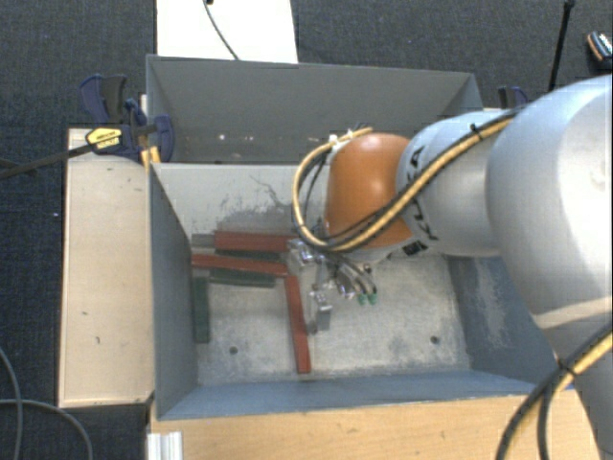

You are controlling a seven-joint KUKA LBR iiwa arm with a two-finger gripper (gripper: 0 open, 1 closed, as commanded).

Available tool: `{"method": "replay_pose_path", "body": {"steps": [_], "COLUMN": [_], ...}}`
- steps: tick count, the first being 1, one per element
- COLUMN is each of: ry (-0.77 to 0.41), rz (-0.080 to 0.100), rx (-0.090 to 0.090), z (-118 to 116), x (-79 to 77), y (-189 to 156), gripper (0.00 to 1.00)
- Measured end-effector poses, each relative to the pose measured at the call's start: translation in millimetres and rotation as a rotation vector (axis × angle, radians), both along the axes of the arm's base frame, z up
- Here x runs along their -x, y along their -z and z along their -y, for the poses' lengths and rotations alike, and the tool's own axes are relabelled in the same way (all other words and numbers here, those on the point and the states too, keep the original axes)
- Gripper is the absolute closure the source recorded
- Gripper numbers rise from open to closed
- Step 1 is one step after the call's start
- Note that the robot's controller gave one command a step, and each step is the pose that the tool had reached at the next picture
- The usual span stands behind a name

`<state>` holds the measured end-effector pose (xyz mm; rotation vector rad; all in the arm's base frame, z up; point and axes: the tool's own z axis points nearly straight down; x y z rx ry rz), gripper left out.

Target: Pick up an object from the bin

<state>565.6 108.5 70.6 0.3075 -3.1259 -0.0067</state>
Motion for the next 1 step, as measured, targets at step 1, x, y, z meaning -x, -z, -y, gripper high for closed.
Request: {"method": "replay_pose_path", "body": {"steps": [1], "ry": [0.137], "rz": [-0.001], "rx": [0.005], "z": [52.1], "x": [86.9], "y": [-50.9], "gripper": [0.0]}}
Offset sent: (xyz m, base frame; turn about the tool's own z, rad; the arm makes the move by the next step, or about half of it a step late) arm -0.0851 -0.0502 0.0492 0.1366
